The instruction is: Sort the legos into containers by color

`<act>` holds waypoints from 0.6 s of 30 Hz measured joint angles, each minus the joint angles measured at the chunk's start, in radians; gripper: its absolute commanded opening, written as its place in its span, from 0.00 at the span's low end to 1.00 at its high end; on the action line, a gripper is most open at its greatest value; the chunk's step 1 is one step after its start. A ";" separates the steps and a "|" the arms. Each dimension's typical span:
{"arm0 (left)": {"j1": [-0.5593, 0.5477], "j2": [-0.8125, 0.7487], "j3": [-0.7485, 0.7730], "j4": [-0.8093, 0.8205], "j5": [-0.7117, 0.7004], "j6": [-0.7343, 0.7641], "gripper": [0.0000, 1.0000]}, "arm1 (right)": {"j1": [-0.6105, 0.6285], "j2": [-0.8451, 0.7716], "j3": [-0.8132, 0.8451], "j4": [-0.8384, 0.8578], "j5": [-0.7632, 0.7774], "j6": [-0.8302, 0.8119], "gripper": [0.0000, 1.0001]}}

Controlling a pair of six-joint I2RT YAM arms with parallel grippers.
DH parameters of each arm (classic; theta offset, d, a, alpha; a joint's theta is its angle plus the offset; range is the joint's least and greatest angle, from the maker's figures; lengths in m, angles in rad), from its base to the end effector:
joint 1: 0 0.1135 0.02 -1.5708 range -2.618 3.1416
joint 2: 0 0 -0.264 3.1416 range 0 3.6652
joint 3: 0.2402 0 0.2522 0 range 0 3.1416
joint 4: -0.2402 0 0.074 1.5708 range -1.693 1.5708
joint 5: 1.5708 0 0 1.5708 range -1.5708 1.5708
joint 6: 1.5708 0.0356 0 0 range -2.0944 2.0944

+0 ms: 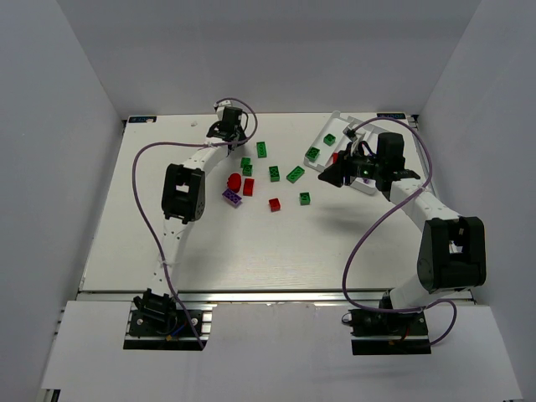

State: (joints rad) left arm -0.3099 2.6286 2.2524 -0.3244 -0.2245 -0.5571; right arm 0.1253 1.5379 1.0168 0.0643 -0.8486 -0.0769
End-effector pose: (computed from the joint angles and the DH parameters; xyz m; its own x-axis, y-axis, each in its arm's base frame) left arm 0.5576 -0.1702 0.1388 -0.5926 -0.3515 -0.7247 -0.2098 0.9361 -0.2824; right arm 0.3352 0.0691 0.2644 -0.3787 -0.0989 -0.9202 -0.7821 0.5658 0.2610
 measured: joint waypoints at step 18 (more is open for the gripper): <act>-0.071 -0.177 -0.216 0.058 0.217 -0.038 0.00 | -0.004 -0.003 0.072 -0.021 -0.026 0.000 0.00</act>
State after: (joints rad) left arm -0.3813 2.4519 2.0365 -0.2668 -0.0071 -0.5953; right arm 0.1211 1.5352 1.0885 0.0433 -0.8749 -0.0772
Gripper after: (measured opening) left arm 0.311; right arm 0.008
